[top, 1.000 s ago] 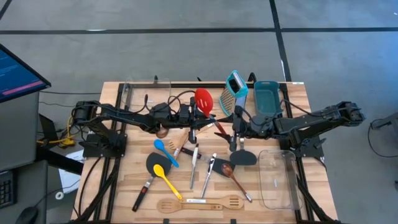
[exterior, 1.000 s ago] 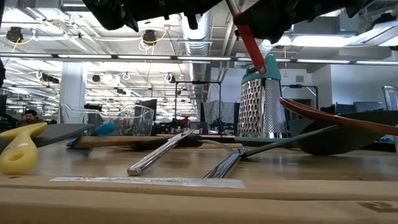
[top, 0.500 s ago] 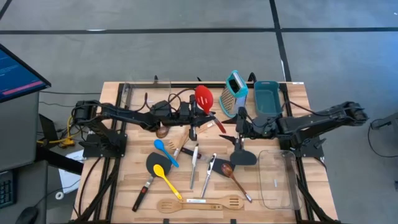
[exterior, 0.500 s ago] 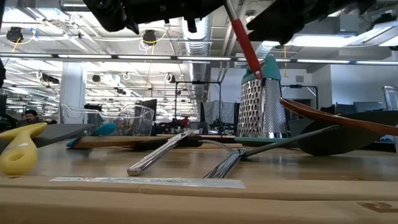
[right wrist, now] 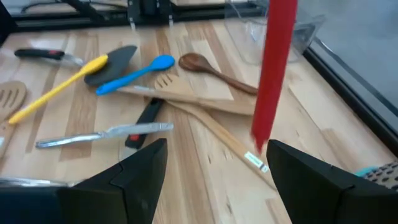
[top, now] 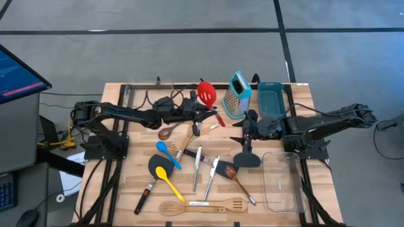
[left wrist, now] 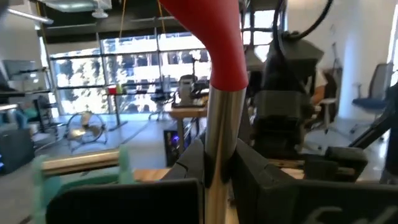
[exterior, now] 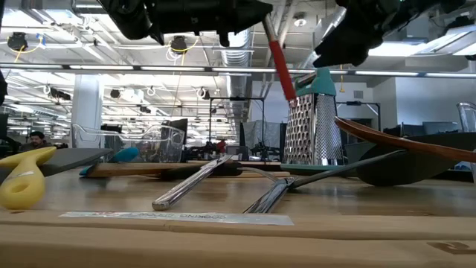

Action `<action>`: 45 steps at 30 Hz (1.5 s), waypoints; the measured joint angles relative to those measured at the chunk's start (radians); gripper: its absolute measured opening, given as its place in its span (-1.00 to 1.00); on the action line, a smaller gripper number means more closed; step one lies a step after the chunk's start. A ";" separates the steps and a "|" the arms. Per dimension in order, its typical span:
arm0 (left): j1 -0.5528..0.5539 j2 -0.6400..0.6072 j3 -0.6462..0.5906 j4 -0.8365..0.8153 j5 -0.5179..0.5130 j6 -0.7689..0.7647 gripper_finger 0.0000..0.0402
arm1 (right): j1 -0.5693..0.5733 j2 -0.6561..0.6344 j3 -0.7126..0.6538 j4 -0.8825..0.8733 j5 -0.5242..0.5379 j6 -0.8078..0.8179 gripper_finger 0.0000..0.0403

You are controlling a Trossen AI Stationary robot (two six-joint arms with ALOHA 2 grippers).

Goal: Pick & Place Kitchen Items
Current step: Put the red slotted spoon into the left transparent bin

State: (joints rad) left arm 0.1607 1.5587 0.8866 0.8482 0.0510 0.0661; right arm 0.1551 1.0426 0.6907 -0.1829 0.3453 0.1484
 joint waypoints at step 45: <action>0.436 -0.405 -0.135 -1.001 -0.668 0.203 -0.94 | -0.107 0.025 0.000 0.018 0.001 0.002 0.34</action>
State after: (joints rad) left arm 0.5963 1.1541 0.7517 -0.1524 -0.6172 0.2692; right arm 0.0483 1.0679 0.6903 -0.1646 0.3462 0.1505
